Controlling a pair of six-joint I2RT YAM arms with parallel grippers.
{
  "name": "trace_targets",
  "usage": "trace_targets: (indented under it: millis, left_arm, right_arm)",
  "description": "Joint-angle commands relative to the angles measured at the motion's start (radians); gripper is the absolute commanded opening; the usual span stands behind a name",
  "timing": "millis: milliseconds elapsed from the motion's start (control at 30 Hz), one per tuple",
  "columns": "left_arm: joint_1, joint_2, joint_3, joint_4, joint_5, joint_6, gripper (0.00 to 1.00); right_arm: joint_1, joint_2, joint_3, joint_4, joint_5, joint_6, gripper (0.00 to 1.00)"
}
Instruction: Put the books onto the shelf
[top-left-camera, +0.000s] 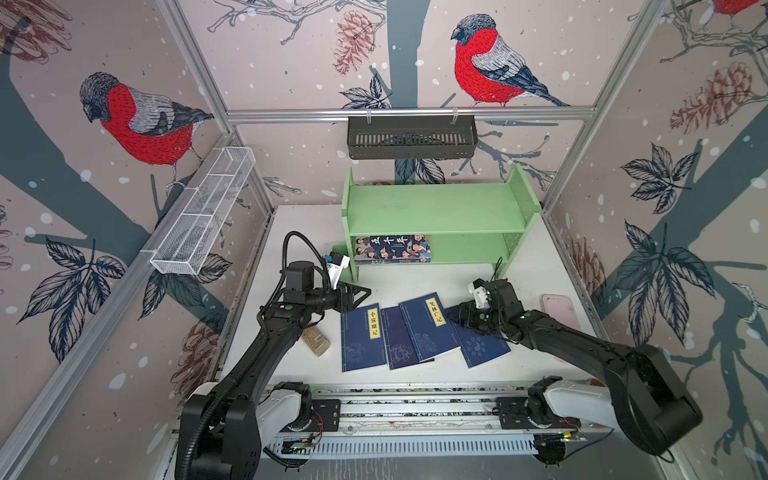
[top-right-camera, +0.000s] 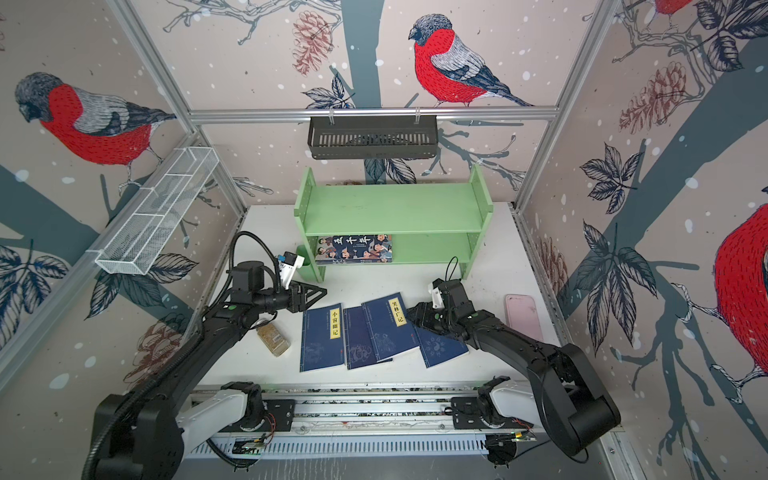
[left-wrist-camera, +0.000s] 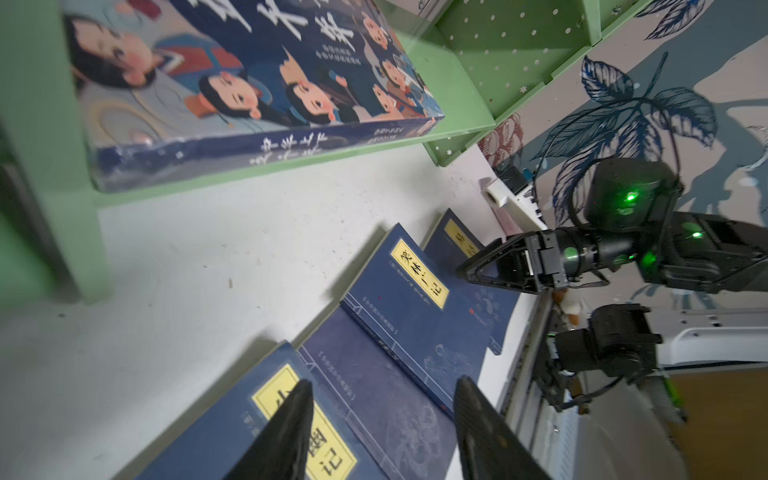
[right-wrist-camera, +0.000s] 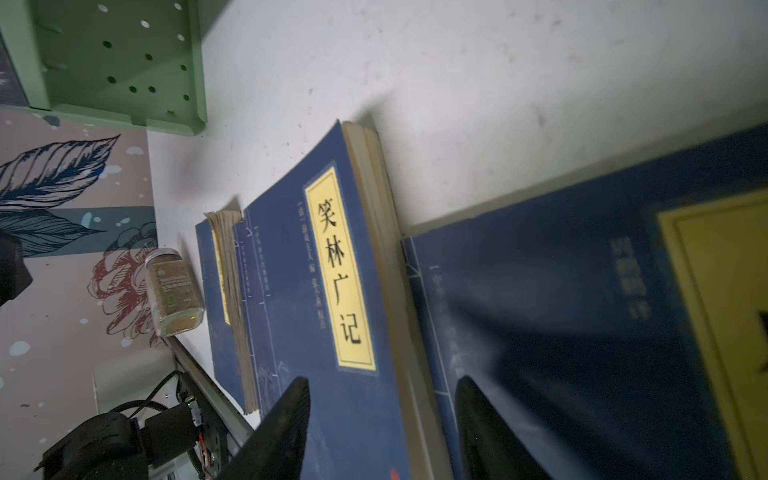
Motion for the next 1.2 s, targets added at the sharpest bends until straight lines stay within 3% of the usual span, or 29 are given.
trace_targets:
  millis: [0, 100, 333, 567, 900, 1167]
  left_arm:
    - [-0.001, 0.016, -0.046, 0.135, 0.119, -0.197, 0.56]
    - [-0.019, 0.032, -0.079, 0.192, 0.125, -0.248, 0.56]
    - [-0.157, 0.060, -0.103, 0.226, 0.047, -0.225, 0.56]
    - [-0.264, 0.197, -0.060, 0.220, 0.003, -0.218, 0.55]
    - [-0.294, 0.282, -0.078, 0.259, -0.042, -0.251, 0.53]
    - [-0.311, 0.231, -0.151, 0.328, -0.045, -0.259, 0.59]
  right_arm:
    - [0.021, 0.009, -0.013, 0.032, 0.008, -0.012, 0.57]
    - [0.042, 0.010, -0.024, 0.038, 0.027, -0.012, 0.57]
    - [0.084, 0.077, -0.014, 0.069, 0.033, -0.020, 0.56]
    - [0.151, 0.144, 0.036, 0.094, 0.031, -0.011, 0.54]
    - [0.209, 0.112, 0.141, -0.111, 0.245, -0.020, 0.53]
    - [0.210, 0.070, 0.084, 0.031, 0.093, 0.021, 0.54]
